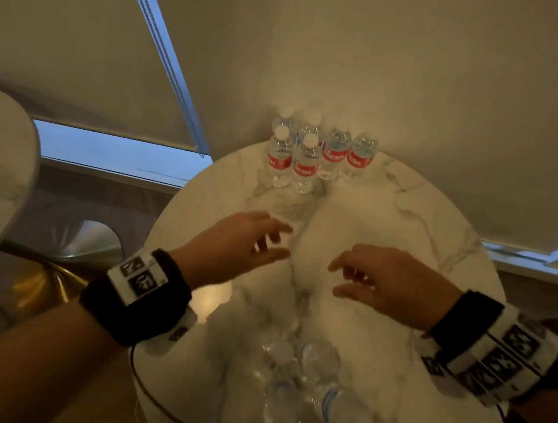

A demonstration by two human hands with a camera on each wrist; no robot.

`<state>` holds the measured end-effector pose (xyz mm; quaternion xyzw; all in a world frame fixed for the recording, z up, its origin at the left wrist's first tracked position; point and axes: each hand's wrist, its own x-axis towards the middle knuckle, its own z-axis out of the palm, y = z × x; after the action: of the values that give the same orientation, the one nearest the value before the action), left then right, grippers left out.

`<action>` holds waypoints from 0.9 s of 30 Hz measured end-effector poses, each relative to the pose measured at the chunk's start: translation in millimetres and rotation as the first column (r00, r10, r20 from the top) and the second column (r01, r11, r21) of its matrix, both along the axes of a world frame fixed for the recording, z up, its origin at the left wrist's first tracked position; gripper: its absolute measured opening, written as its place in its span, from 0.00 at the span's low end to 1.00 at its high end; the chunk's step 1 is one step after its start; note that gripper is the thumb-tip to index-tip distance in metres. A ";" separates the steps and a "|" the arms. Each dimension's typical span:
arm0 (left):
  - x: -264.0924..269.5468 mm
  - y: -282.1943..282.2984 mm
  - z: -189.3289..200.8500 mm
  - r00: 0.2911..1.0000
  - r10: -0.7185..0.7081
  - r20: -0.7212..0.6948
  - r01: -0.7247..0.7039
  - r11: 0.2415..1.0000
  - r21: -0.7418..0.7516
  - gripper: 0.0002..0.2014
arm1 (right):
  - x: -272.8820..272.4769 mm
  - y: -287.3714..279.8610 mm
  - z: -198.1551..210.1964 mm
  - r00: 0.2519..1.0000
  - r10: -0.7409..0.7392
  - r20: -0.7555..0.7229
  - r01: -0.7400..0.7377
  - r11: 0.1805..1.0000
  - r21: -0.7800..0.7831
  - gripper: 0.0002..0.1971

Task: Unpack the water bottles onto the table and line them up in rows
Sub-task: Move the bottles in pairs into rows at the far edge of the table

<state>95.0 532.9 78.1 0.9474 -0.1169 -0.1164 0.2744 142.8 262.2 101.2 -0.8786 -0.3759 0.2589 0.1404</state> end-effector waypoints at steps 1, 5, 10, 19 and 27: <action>-18.5 -8.2 2.4 0.998 -0.052 -0.019 0.052 0.999 -0.017 0.19 | -18.0 -5.9 -1.0 0.999 0.032 -0.018 -0.032 0.999 0.005 0.18; -75.3 -35.2 3.1 0.965 -0.243 -0.101 0.240 0.970 -0.038 0.18 | -72.3 -16.8 -12.4 0.988 0.125 -0.092 -0.125 0.992 0.011 0.22; -98.8 -47.4 -13.1 0.921 -0.336 -0.195 0.358 0.930 0.087 0.22 | -97.3 -13.5 -29.2 0.987 0.142 -0.081 -0.150 0.983 -0.104 0.22; -5.3 -58.7 -19.5 0.973 -0.174 -0.151 0.189 0.978 0.090 0.19 | -29.3 -5.0 -28.1 0.999 -0.026 0.033 0.030 0.990 -0.141 0.17; 123.1 -63.5 -26.7 0.993 -0.122 0.004 0.121 0.991 0.051 0.17 | 101.4 9.4 -35.1 0.955 -0.202 0.218 0.240 0.956 -0.169 0.16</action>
<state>218.1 469.3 51.5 0.9456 -0.1722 -0.1325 0.2423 244.2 271.7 66.2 -0.9461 -0.2600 0.1881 0.0442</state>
